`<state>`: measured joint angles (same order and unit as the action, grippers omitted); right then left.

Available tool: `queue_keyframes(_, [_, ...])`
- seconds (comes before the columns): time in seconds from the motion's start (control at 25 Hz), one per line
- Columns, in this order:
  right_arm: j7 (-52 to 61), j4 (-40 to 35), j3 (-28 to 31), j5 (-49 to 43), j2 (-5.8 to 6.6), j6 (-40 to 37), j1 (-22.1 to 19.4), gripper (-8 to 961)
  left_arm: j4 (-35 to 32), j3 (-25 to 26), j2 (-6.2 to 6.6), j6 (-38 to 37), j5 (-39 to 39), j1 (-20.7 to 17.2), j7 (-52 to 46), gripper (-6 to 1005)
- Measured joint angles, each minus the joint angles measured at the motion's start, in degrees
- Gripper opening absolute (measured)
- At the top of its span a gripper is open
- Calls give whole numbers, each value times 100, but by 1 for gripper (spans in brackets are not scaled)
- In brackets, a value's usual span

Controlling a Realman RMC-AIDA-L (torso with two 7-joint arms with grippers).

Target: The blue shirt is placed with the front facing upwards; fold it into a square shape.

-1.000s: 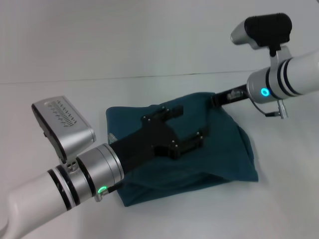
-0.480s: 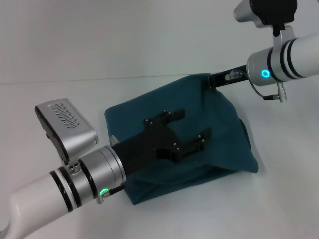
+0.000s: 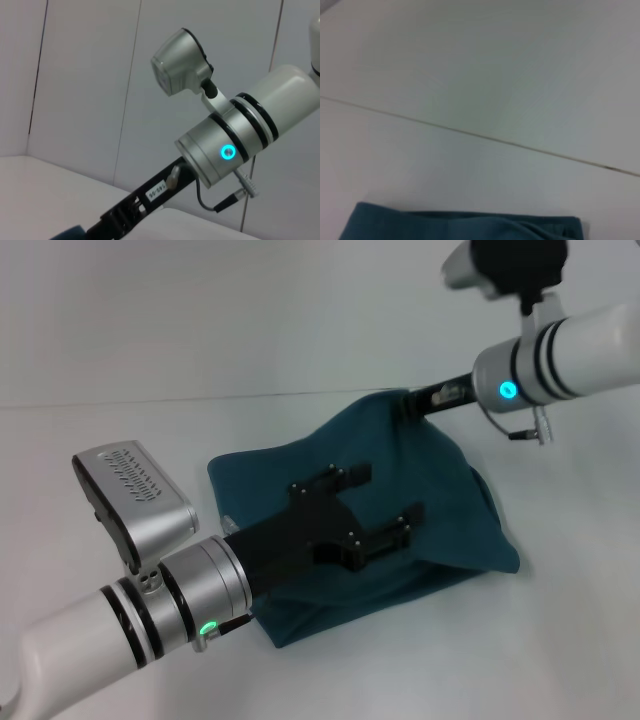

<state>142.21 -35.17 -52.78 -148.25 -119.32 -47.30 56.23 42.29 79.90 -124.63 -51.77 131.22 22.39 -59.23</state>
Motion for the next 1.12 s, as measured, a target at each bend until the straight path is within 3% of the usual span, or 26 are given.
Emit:
queue_keyframes(0.2, [44,86,-320,55,-34,286,-77,159,-17,2,11,1,1,-5,9,811])
queue_keyframes(0.36, [61,-319,-289,373,1,173,-325,171,-15,66,18,-49,20,-45,9,812])
queue_keyframes(0.68, [-286,-1582,-285,1292,88,-63,-1128,563,-39,215,38,-209,9,-102,9,811])
queue_keyframes(0.76, [-726,-1856,-285,1734,91,-307,-1404,661,-38,234,45,-224,-14,-129,9,811])
queue_keyframes(0.96, [-2212,-2164,-284,3251,33,-899,-2338,682,68,336,91,-382,-395,-286,-29,812])
queue_keyframes(1.12, [-3424,-2019,-247,4152,25,-1168,-2948,699,534,789,66,-685,-1378,-688,-308,813])
